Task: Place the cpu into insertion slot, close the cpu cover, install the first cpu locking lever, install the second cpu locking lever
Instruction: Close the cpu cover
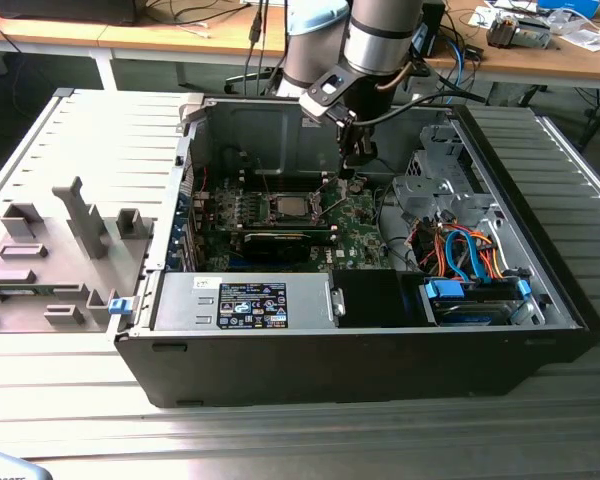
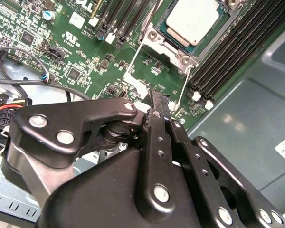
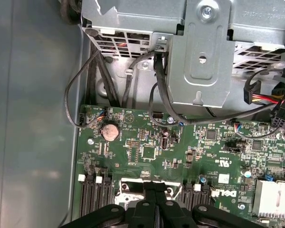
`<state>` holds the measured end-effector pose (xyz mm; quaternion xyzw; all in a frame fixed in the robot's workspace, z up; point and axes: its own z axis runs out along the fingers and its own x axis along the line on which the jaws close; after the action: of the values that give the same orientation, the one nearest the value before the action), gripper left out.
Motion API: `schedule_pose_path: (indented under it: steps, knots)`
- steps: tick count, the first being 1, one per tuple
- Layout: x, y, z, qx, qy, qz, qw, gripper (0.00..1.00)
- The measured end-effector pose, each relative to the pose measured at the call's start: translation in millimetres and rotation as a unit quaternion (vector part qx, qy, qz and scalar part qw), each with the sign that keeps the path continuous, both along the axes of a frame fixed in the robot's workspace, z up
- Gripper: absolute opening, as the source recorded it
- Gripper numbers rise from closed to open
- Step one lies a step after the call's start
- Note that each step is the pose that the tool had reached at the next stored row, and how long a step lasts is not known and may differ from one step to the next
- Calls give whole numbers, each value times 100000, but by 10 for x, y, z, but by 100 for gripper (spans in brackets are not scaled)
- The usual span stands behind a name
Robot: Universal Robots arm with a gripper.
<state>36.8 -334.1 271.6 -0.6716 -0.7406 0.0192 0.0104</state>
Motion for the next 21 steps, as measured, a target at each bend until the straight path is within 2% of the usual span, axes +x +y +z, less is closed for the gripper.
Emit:
schedule_pose_path:
  steps: [21]
  knots:
    - [50,0,-23,1,-1,1,100000,11]
